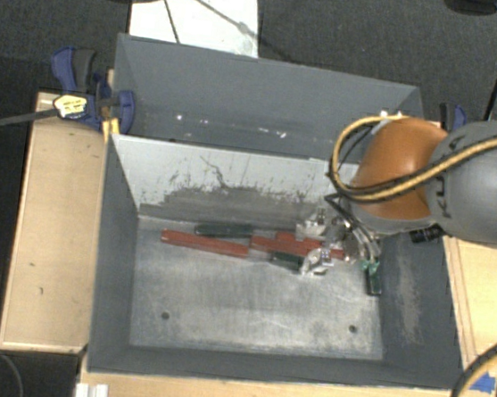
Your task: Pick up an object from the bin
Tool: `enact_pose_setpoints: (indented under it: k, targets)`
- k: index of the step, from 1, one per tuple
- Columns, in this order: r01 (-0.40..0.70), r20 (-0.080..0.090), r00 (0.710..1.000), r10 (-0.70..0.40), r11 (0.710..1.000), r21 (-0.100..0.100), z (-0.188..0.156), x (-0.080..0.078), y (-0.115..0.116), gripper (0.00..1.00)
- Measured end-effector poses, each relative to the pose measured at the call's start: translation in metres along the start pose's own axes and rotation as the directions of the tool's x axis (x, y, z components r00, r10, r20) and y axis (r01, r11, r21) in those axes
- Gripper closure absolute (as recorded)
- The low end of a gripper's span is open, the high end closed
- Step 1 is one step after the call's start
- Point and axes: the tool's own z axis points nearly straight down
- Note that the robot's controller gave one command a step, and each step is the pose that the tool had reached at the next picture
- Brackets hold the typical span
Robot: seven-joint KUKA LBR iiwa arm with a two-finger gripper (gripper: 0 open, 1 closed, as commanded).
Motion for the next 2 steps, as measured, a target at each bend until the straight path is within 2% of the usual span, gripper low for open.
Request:
enact_pose_setpoints:
  k: [1, 2]
  targets:
    - [0.038, -0.028, 0.999, -0.038, 0.999, 0.002, -0.1081, 0.0095, -0.0062, 1.00]
    - [0.038, -0.028, 0.999, -0.038, 0.999, 0.002, -0.1081, 0.0095, -0.0062, 1.00]
